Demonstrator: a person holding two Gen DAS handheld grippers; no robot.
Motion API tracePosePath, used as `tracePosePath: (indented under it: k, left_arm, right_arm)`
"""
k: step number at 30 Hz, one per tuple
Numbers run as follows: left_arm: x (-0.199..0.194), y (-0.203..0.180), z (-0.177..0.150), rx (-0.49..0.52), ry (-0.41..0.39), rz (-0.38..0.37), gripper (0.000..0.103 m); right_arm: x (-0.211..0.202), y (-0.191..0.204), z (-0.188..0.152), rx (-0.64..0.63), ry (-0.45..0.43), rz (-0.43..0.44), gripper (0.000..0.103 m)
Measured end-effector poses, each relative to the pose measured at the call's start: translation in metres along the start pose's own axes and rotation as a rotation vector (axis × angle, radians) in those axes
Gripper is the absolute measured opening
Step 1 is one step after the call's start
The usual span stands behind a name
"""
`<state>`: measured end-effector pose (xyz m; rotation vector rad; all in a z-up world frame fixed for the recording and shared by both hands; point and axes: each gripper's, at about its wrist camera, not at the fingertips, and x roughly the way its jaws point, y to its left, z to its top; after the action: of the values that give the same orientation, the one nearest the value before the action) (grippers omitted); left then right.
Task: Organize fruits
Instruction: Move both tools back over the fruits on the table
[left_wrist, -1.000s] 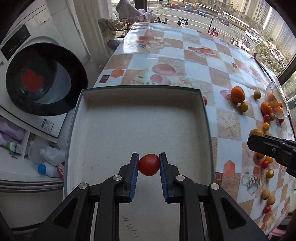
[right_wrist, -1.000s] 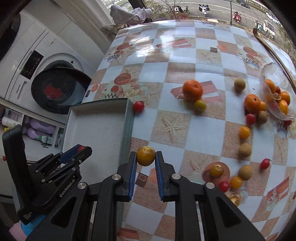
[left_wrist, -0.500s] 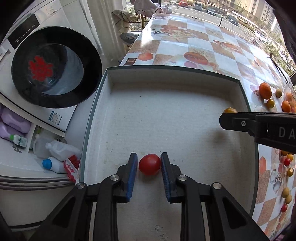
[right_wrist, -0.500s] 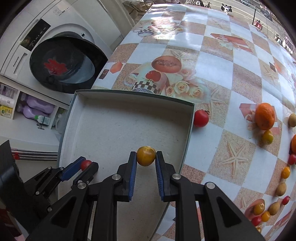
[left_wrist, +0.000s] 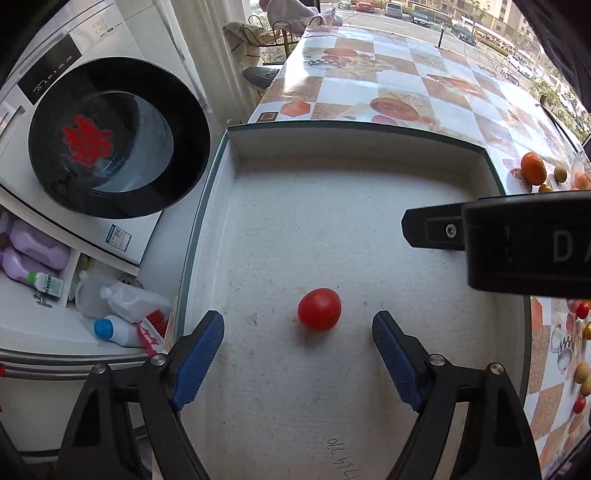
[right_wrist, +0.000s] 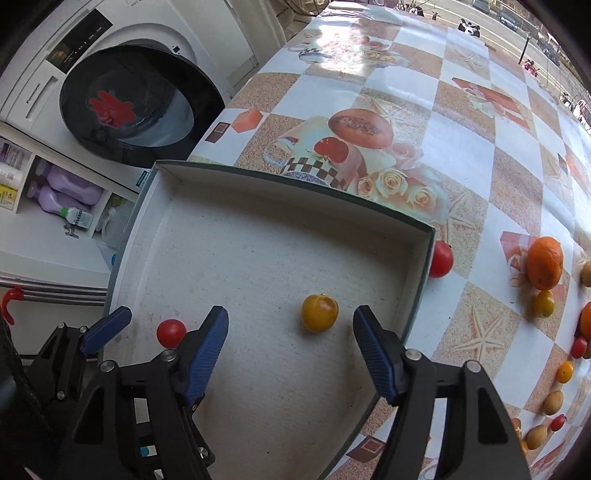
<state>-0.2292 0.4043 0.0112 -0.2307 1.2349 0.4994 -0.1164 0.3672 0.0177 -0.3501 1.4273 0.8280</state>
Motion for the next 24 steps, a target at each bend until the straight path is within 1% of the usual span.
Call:
tracePosePath:
  k: [1,2,6,12,19,24]
  left_arm:
    - [-0.002,-0.001,0.0,0.004,-0.001,0.001,0.084]
    - [-0.004,-0.002,0.0,0.009,-0.003,0.0,0.084]
    - [-0.016,-0.012,0.004,0.039,-0.019,-0.001,0.084]
    - [-0.037,-0.046,0.012,0.126,-0.049,-0.031,0.084]
    - [-0.063,-0.108,0.022,0.236,-0.09,-0.101,0.084]
    - [-0.073,-0.156,0.024,0.325,-0.107,-0.157,0.084]
  right_arm:
    - [-0.005,-0.001,-0.001,0.009,-0.012,0.007,0.079]
    - [-0.012,-0.001,-0.003,0.02,-0.026,0.018,0.08]
    - [-0.041,-0.015,-0.014,0.071,-0.088,0.032,0.08]
    - [-0.079,-0.061,-0.041,0.194,-0.14,0.013,0.08]
    - [-0.112,-0.135,-0.096,0.369,-0.165,-0.04,0.08]
    - [-0.129,-0.178,-0.142,0.458,-0.171,-0.12,0.08]
